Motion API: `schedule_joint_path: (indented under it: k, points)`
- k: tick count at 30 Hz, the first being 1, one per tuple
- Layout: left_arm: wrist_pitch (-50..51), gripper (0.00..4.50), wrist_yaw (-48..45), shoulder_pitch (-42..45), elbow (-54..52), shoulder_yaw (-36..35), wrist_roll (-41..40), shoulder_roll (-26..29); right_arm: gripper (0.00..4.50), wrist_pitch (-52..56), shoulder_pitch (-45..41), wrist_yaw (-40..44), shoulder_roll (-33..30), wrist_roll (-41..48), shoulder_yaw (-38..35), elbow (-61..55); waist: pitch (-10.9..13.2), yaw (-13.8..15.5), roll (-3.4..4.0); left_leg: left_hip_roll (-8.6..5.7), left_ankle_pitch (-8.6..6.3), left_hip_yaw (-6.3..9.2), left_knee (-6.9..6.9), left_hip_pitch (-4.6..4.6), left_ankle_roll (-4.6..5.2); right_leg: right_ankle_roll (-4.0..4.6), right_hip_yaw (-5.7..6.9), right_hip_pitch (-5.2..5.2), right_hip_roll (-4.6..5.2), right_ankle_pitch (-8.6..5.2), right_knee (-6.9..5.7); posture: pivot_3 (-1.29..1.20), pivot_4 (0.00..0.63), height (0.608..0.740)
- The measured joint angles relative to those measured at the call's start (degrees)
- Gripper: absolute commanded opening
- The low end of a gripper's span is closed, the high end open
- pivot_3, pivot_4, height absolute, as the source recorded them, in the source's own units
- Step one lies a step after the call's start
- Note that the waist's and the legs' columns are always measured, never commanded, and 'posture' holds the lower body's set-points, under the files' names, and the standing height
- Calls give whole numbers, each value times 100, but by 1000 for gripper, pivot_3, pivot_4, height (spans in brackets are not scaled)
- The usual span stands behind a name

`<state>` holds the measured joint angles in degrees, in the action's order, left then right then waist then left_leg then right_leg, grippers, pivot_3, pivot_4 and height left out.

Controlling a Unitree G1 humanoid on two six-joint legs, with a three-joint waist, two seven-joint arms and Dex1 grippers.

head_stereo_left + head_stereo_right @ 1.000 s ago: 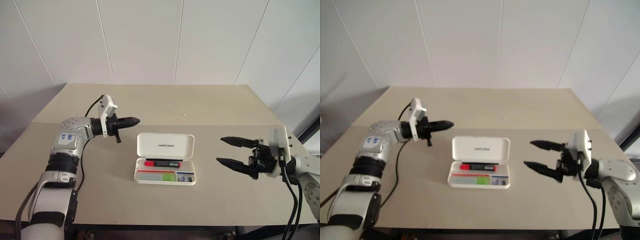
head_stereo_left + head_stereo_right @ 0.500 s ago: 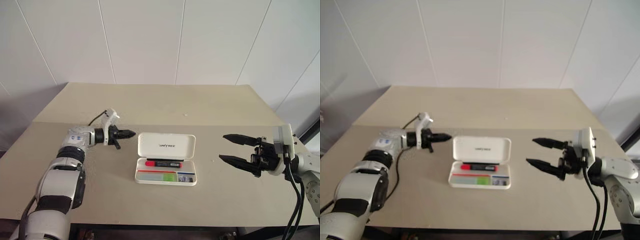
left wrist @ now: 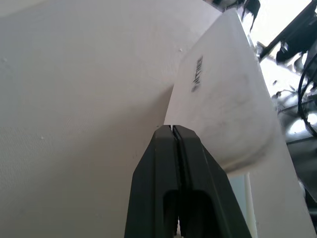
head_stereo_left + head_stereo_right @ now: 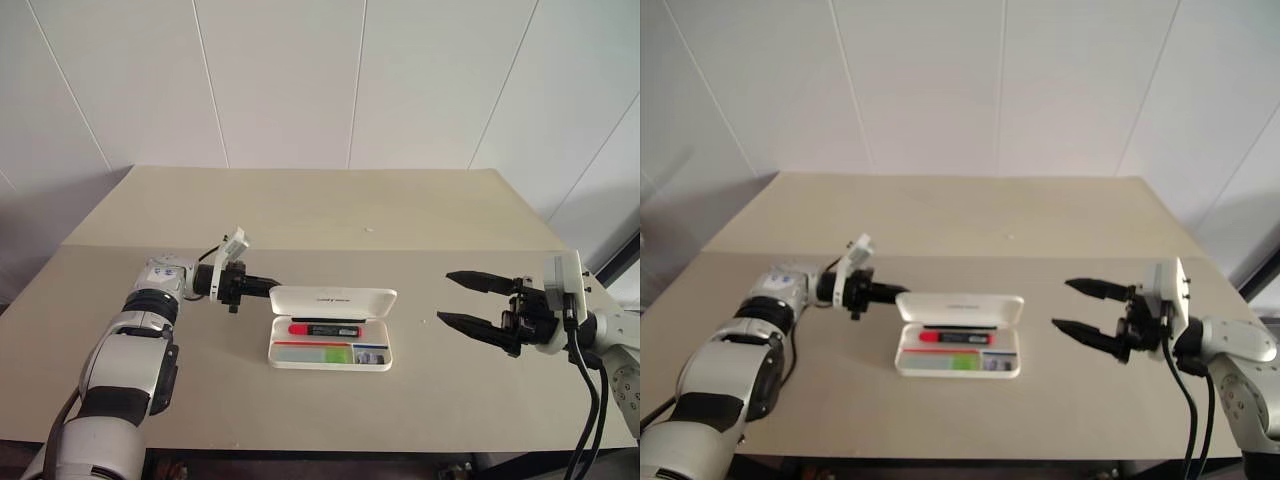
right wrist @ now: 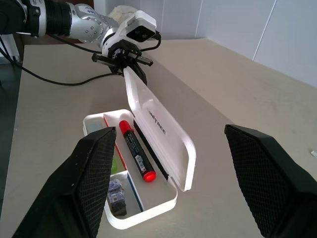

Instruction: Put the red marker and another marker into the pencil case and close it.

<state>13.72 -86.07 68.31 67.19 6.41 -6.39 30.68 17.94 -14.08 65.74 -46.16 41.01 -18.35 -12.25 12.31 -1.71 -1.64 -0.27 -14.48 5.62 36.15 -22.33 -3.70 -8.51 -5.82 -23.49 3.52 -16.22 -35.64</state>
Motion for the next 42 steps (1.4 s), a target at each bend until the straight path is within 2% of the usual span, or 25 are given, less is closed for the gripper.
schedule_joint_path:
  k: [8, 16, 30, 42]
  points:
    - [-138, 26, 0, -322, -882, 1273, -282, 197, 4500, -8, -97, 434, -69, 103, -18, 357, 0, 3, 0, 0, 0, -1, 3, 2, 0, 0, -1, 2, 0, 0, -2, 0, 150, 740]
    - [-260, 26, -1, -341, -1485, 1672, -119, 45, 4500, -174, -374, 1011, -198, -48, 4, 1037, 0, 6, 0, 0, 0, 0, 2, 3, 0, 0, -1, 3, -1, 0, 0, 0, 150, 740]
    - [-837, 26, 1, -339, -1855, 1814, 397, -90, 4500, -253, -404, 1037, -187, -189, 55, 1023, -1, 1, 1, 0, 1, -1, 6, 16, 2, 1, -2, 15, 0, 0, -3, 0, 150, 740]
    - [-1401, 26, 7, -368, -1970, 1839, 687, -97, 4500, -272, -605, 1421, -197, -176, 73, 1265, -7, -4, 9, 0, 1, -1, 8, 29, 2, 1, -2, 29, -1, 0, -4, 0, 150, 740]
